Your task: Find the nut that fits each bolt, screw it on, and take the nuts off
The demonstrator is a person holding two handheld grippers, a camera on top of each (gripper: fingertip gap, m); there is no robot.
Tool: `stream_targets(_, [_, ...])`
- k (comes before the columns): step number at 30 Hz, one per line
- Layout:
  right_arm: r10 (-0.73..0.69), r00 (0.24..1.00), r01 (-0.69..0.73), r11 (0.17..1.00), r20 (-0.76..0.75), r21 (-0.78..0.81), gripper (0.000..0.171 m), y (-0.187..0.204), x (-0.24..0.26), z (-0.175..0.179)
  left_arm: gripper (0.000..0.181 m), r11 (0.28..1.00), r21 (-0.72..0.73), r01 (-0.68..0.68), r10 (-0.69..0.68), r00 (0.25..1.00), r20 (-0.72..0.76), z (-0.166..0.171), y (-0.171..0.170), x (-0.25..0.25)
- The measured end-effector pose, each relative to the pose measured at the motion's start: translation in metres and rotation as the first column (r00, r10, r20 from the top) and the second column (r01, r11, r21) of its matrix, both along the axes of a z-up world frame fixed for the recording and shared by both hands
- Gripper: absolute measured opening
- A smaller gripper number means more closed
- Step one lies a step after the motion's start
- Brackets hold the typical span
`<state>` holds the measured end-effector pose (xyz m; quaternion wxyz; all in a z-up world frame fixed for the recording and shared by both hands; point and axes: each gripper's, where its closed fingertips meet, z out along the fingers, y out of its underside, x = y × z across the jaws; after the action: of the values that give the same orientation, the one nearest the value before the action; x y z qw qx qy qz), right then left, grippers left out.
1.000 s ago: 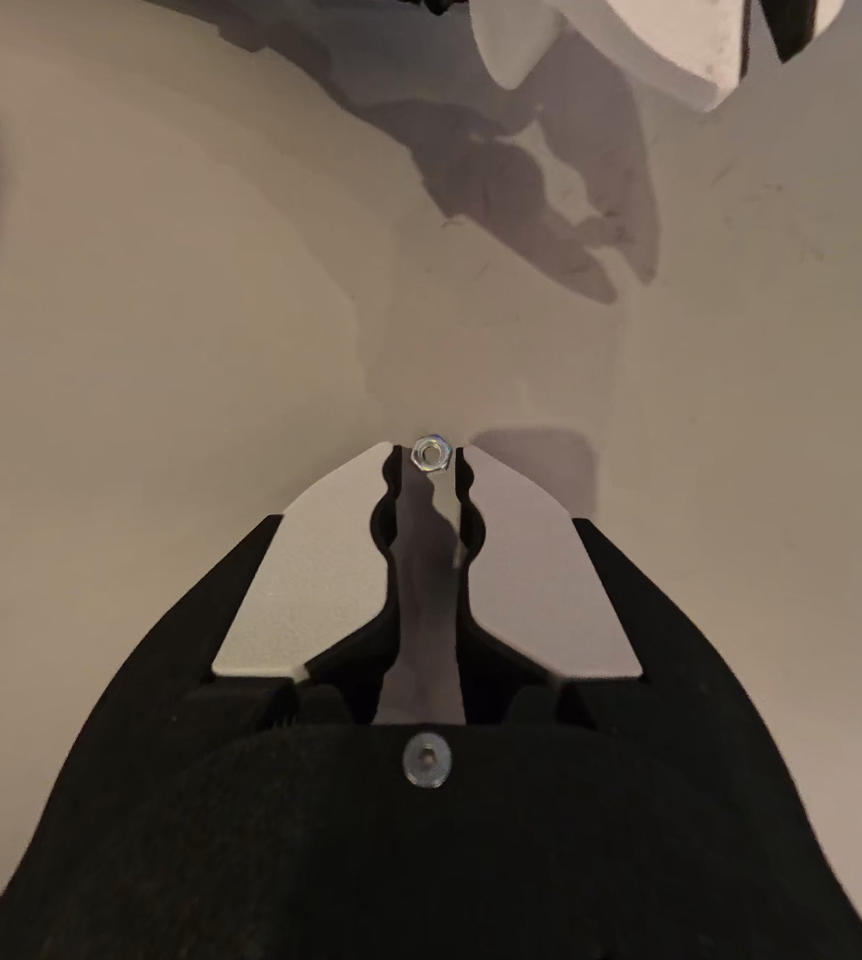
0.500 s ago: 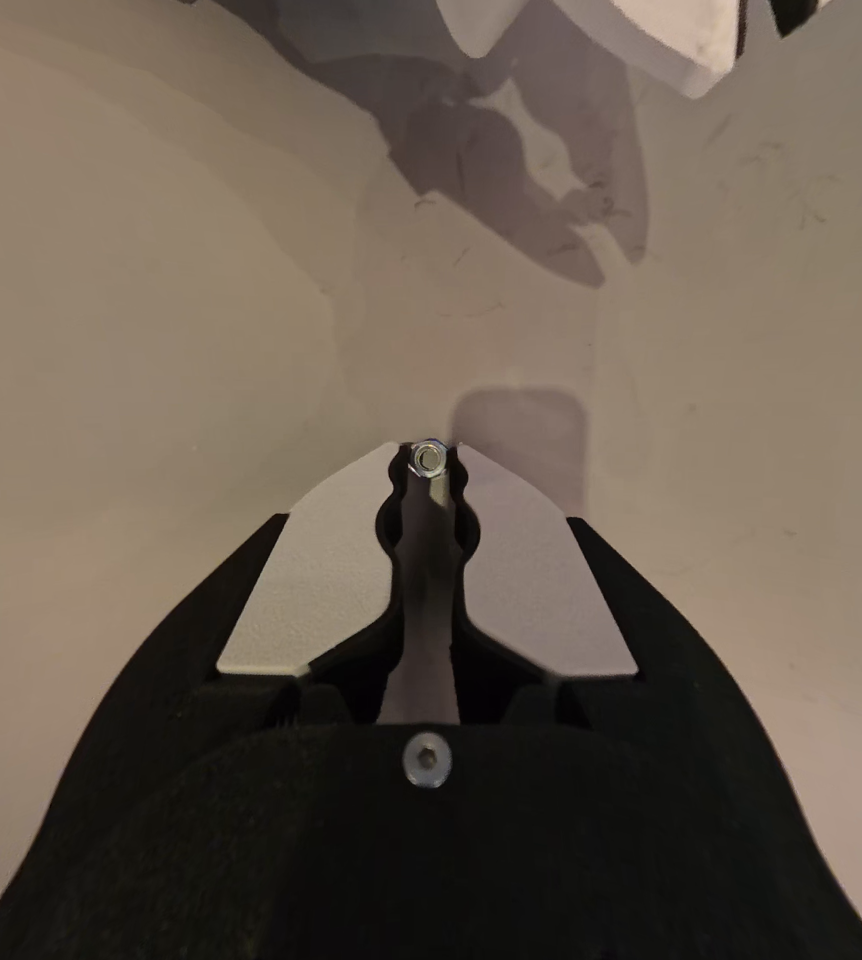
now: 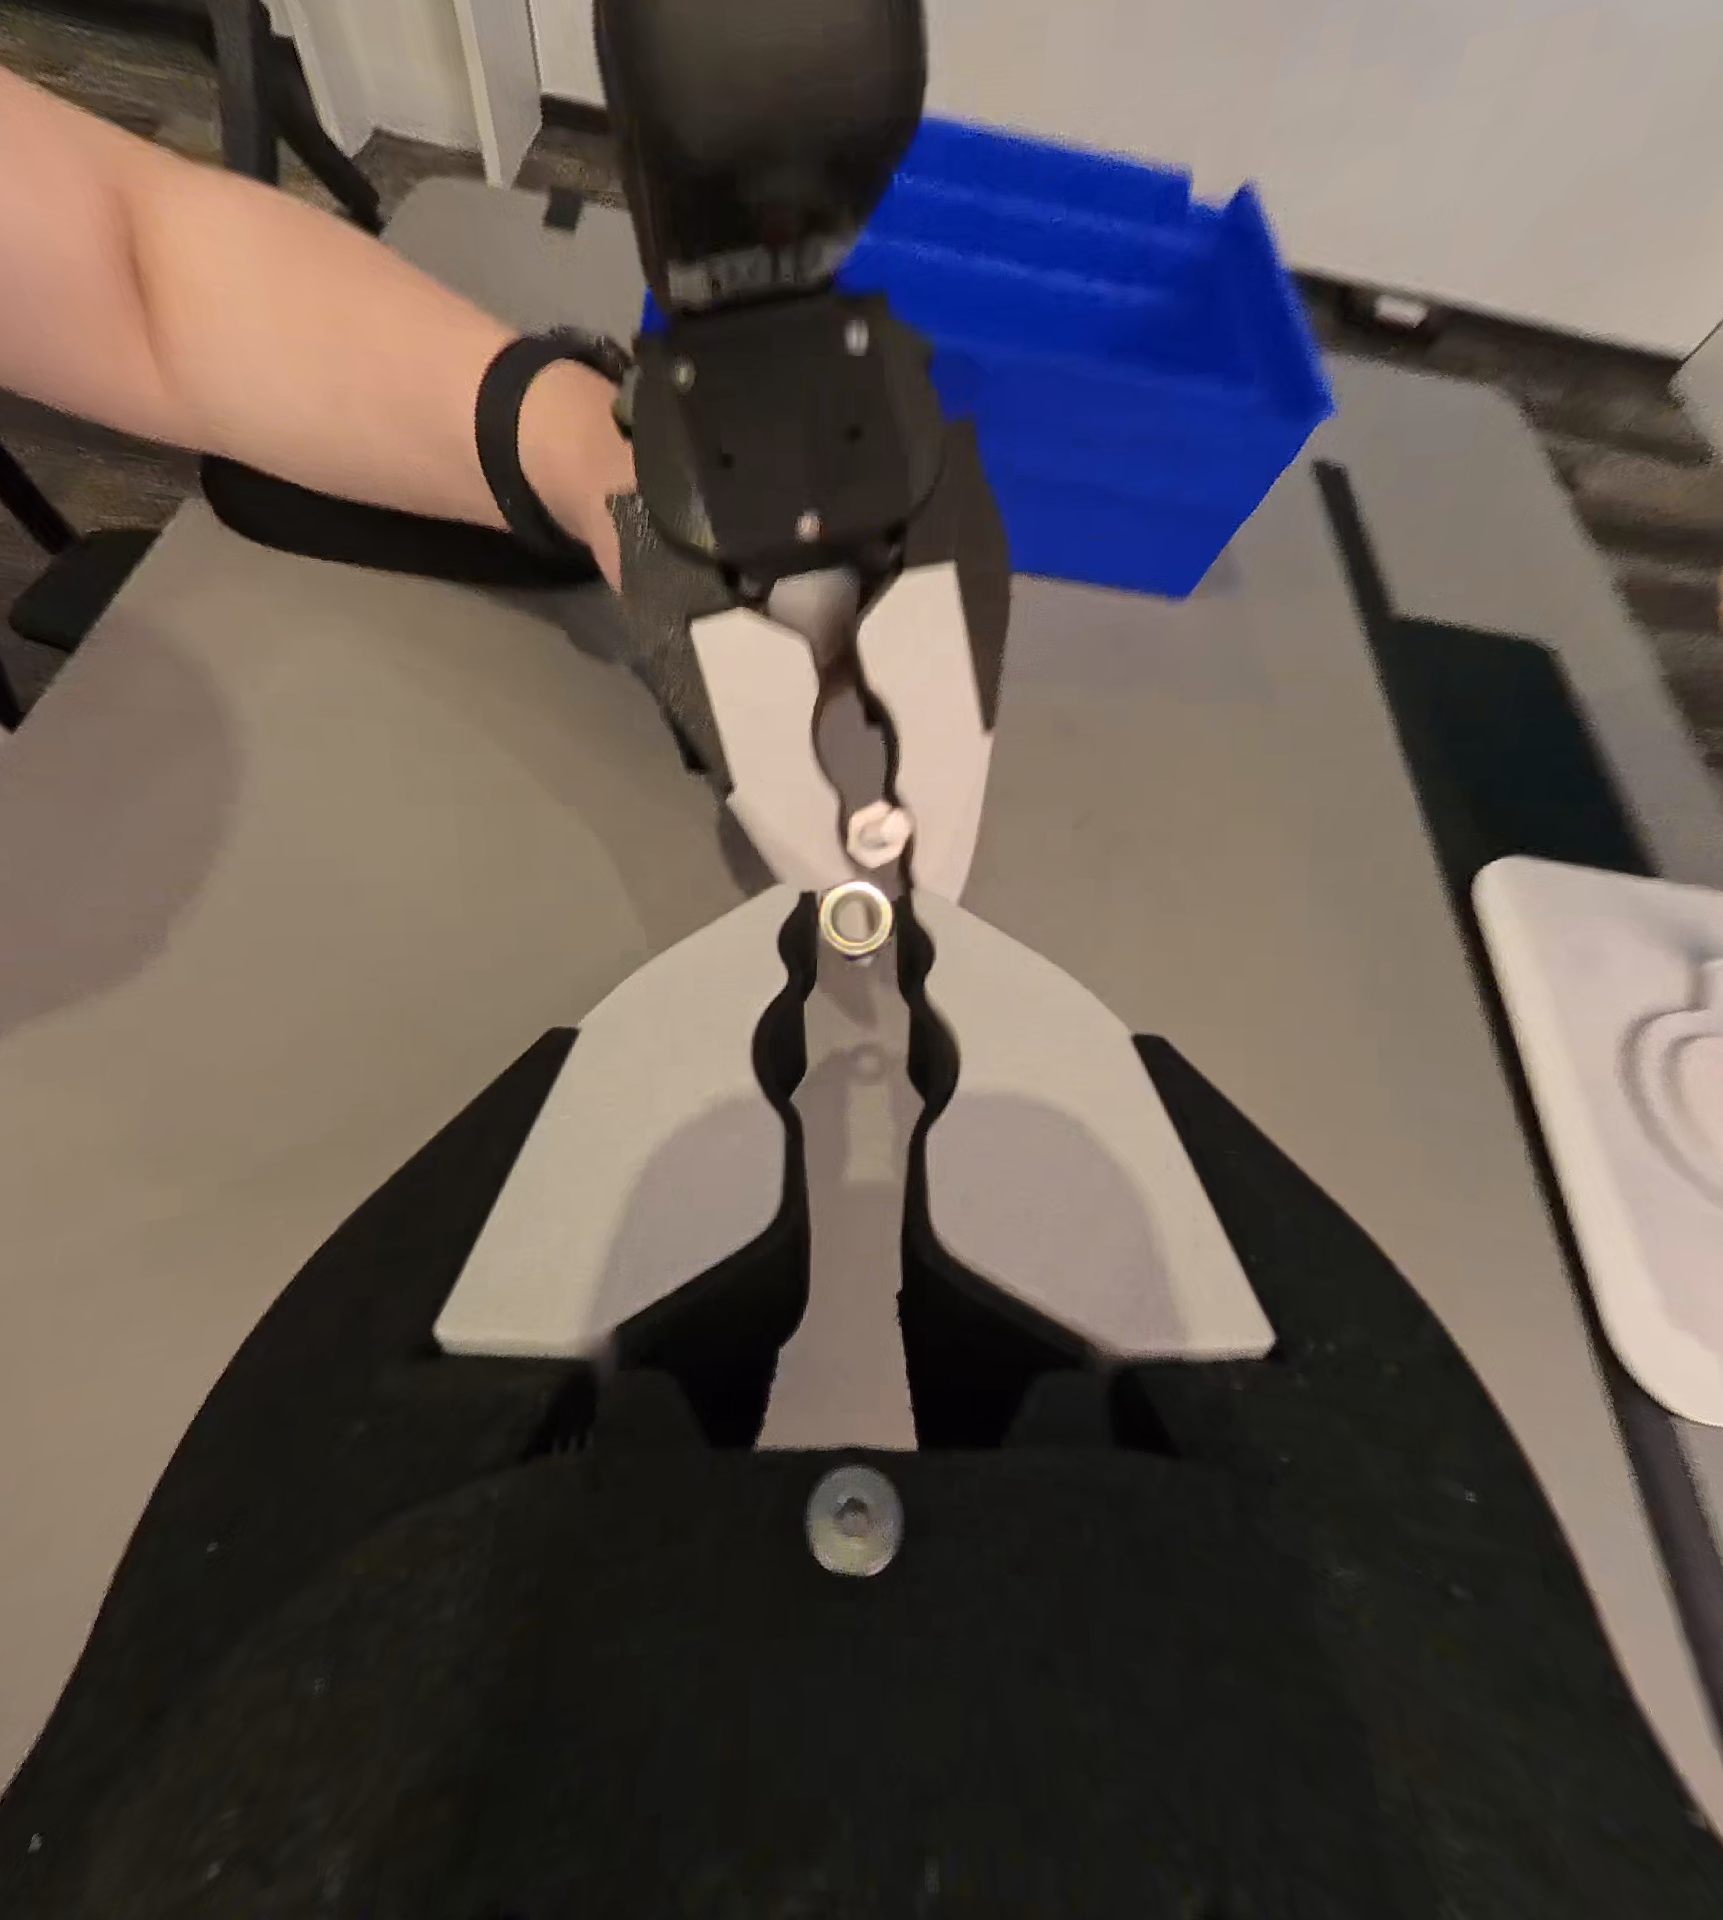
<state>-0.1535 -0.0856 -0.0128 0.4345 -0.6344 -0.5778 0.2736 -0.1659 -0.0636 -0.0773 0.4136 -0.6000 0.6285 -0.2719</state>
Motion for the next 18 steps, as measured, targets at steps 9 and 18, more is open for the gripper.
stream_targets(9, [-0.024,0.996,0.008,0.986,0.092,0.164,0.014,-0.008,0.013,0.023,0.010,0.991,0.042,0.129,-0.129,0.992,-0.010,0.027,-0.012,0.038])
stream_targets(18, [-0.040,0.994,0.022,0.985,0.100,0.172,0.014,-0.001,0.008,0.009,0.010,0.991,0.131,-0.005,0.003,1.000,0.019,0.010,0.006,0.033])
